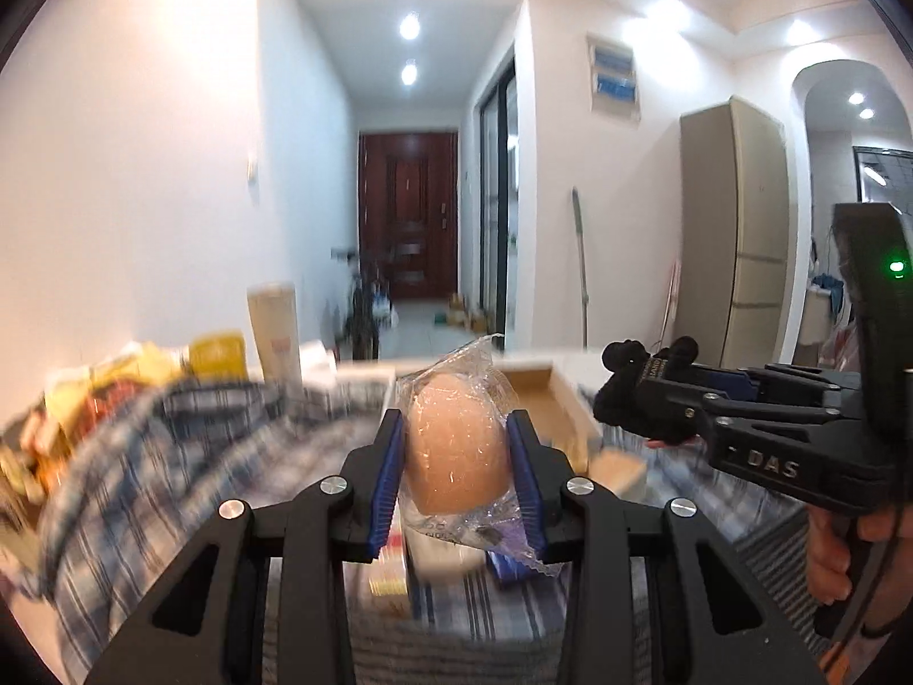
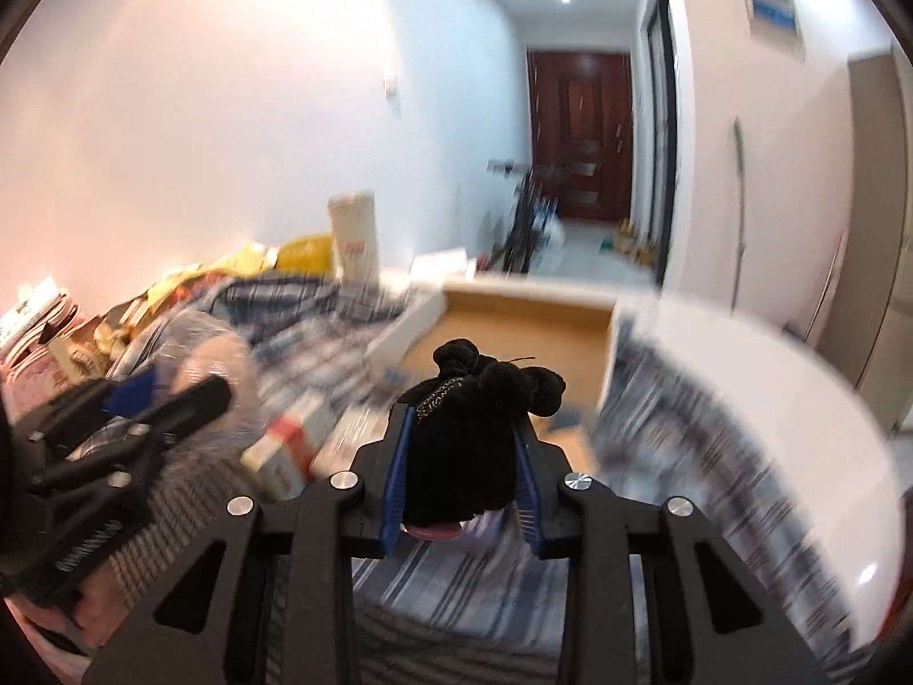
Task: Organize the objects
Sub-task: 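Grasp the black glove with the right tool while the left tool holds the bun, then lower the bun into the cardboard box and open the left tool while the right tool carries the glove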
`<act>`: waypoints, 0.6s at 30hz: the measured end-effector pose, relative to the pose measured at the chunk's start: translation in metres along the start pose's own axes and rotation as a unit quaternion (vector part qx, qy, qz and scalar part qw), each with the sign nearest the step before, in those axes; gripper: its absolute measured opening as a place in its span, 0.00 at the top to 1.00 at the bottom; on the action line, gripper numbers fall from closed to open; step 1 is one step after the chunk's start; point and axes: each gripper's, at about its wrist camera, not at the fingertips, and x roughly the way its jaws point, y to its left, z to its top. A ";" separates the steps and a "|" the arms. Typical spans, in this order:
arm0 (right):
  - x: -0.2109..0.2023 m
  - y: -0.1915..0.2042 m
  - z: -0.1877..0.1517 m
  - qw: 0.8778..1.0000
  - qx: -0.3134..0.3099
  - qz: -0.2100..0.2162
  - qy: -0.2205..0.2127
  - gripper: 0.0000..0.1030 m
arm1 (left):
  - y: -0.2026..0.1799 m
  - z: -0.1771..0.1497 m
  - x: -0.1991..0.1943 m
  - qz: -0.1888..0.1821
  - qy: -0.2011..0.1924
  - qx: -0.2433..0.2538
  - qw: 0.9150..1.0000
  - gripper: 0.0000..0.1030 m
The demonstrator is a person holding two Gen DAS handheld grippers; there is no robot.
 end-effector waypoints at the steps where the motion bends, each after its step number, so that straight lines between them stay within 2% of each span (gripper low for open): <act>1: -0.003 0.000 0.008 1.000 -0.006 -0.006 -0.013 0.69 | 0.000 0.009 0.000 0.000 -0.009 0.006 1.000 0.63; 4: -0.007 -0.008 0.044 0.998 0.009 -0.016 -0.058 0.69 | 0.006 0.034 0.009 -0.015 -0.017 0.001 1.000 0.63; 5: -0.007 -0.008 0.044 0.998 0.009 -0.016 -0.058 0.69 | 0.009 0.042 0.015 -0.024 -0.017 -0.006 1.000 0.63; 7: -0.006 -0.011 0.065 0.997 0.009 -0.013 -0.082 0.69 | 0.017 0.062 0.028 -0.038 -0.023 -0.022 0.999 0.63; 13: 0.006 -0.019 0.105 0.986 0.005 -0.061 -0.155 0.69 | 0.024 0.099 0.070 -0.019 -0.075 -0.016 0.997 0.63; 16: 0.027 -0.021 0.114 0.982 -0.005 -0.087 -0.167 0.68 | 0.030 0.100 0.097 -0.007 -0.051 -0.022 0.998 0.63; 18: 0.043 -0.023 0.114 0.982 -0.013 -0.101 -0.160 0.68 | 0.034 0.096 0.114 -0.017 -0.032 -0.027 0.999 0.63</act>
